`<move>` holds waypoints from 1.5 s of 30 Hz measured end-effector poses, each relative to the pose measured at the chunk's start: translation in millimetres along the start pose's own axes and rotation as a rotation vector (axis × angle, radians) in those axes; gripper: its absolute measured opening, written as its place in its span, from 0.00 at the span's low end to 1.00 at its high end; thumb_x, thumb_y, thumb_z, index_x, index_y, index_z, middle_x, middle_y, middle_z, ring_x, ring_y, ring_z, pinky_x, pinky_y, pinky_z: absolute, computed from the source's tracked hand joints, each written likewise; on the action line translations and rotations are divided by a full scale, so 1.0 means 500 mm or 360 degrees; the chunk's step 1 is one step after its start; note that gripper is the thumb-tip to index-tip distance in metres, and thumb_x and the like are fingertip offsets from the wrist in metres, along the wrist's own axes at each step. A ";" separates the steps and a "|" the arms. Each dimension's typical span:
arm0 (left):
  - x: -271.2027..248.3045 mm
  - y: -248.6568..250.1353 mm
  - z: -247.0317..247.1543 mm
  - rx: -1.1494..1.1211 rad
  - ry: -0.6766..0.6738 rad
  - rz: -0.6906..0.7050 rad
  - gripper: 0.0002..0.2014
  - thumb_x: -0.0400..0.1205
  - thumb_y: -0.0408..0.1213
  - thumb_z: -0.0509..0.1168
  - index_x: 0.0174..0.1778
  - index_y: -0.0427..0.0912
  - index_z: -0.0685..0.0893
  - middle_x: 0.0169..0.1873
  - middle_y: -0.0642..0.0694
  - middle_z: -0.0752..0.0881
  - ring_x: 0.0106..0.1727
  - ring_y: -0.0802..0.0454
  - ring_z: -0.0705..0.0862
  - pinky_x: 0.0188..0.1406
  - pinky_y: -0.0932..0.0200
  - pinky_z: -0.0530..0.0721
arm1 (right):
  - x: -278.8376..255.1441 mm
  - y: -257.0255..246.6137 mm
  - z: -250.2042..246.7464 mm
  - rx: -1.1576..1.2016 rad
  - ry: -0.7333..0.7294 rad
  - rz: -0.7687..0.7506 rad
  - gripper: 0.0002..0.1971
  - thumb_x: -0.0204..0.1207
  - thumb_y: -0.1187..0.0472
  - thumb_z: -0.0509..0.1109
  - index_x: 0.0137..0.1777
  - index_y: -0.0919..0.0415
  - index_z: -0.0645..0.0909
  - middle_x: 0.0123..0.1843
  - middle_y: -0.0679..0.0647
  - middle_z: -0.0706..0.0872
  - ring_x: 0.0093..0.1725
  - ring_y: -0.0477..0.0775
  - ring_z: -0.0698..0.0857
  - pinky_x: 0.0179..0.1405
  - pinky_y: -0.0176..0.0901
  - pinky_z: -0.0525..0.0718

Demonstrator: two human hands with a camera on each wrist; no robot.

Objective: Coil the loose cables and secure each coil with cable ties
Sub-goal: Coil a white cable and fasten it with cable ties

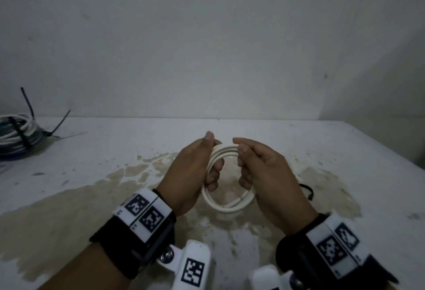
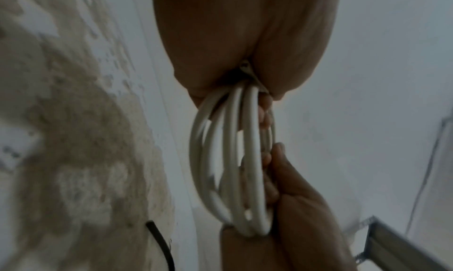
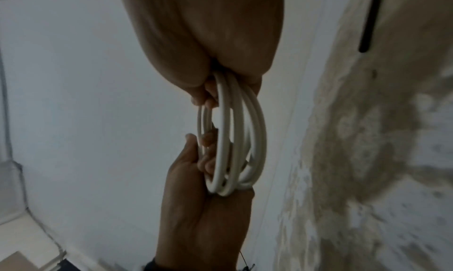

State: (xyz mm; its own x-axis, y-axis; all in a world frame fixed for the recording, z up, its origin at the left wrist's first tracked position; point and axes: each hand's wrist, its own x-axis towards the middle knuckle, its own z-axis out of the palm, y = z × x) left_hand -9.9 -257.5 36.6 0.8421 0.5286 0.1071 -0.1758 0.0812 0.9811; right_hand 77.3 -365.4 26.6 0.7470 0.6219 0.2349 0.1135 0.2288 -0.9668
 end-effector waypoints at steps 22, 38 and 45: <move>0.009 -0.081 -0.042 0.0018 0.0303 -0.0186 0.11 0.88 0.40 0.54 0.44 0.40 0.75 0.26 0.47 0.68 0.22 0.55 0.59 0.17 0.64 0.59 | 0.060 -0.008 -0.050 -0.1667 -0.0262 0.0172 0.22 0.87 0.52 0.53 0.67 0.66 0.79 0.68 0.61 0.81 0.66 0.60 0.78 0.65 0.45 0.71; 0.020 -0.089 -0.068 -0.0534 0.0358 -0.0155 0.10 0.89 0.36 0.52 0.49 0.38 0.77 0.26 0.48 0.71 0.20 0.57 0.66 0.17 0.64 0.71 | 0.160 0.055 -0.197 -0.3130 -0.0746 0.0595 0.15 0.78 0.62 0.68 0.30 0.62 0.73 0.26 0.51 0.71 0.24 0.46 0.69 0.36 0.39 0.74; 0.024 -0.077 -0.081 -0.0682 0.0483 -0.0068 0.11 0.88 0.33 0.51 0.48 0.40 0.79 0.25 0.49 0.72 0.17 0.59 0.62 0.15 0.68 0.66 | 0.120 -0.033 -0.112 -0.1750 -0.0225 0.0228 0.06 0.82 0.60 0.64 0.46 0.60 0.80 0.42 0.58 0.87 0.35 0.57 0.88 0.29 0.44 0.83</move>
State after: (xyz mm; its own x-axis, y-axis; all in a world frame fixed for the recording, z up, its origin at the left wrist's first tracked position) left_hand -13.5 -220.2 -6.1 0.6789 0.7328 -0.0453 -0.3906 0.4127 0.8229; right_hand 157.0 -373.7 51.1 0.7263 0.6851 0.0558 0.6023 -0.5953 -0.5318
